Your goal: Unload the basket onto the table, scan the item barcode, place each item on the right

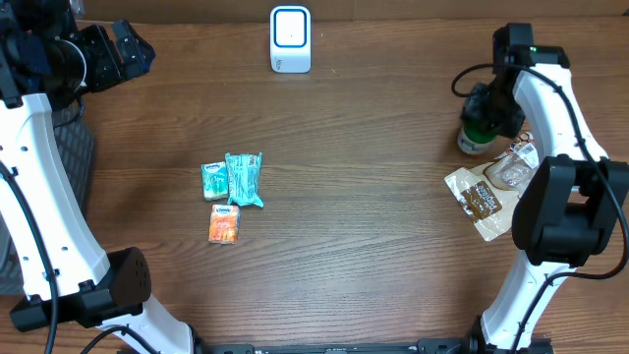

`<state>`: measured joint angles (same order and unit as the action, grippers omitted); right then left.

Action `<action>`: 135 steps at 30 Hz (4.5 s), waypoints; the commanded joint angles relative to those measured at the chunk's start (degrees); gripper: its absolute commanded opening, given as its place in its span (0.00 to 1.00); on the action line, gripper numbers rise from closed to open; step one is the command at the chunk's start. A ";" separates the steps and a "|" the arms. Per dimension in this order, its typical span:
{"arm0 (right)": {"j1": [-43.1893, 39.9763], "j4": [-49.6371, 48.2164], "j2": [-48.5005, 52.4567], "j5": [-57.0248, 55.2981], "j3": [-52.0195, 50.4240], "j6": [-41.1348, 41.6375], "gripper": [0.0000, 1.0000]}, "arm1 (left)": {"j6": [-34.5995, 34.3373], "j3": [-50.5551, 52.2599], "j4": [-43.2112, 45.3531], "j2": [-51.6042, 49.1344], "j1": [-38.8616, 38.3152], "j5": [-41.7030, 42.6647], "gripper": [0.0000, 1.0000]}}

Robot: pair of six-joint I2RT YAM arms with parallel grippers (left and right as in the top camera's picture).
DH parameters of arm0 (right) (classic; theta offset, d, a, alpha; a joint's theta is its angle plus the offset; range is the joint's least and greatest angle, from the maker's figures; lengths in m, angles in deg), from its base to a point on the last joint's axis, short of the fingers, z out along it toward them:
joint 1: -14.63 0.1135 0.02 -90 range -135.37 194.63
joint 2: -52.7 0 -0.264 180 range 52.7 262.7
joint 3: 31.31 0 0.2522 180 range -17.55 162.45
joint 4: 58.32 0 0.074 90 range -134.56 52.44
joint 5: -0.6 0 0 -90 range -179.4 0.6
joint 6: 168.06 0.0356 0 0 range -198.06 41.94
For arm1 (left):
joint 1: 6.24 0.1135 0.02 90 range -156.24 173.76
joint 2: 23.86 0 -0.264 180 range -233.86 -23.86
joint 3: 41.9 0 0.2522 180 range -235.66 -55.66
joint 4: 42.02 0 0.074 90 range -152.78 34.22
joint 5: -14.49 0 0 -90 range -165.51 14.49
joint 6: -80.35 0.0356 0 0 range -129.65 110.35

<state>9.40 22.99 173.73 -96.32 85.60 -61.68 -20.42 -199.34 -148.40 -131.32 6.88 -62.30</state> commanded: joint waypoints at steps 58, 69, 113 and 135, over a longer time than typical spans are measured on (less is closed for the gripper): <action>47.95 -44.48 0.61 28.44 -21.29 22.93 0.53 | -0.59 -0.44 0.07 0.66 -0.02 -0.13 1.00; 48.43 -46.93 4.85 30.21 -21.49 23.08 0.50 | -0.59 -0.44 0.07 0.66 -0.02 -0.13 1.00; 38.64 -13.29 0.63 -4.22 -2.91 -6.14 0.32 | -0.59 -0.44 0.07 0.66 0.00 -0.13 1.00; 42.21 -16.96 8.61 4.70 -5.44 6.34 0.16 | -0.59 -0.44 0.07 0.66 -0.02 -0.13 1.00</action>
<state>52.30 6.12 180.27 -92.23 80.57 -56.34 -20.42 -199.34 -148.40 -131.32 6.88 -62.30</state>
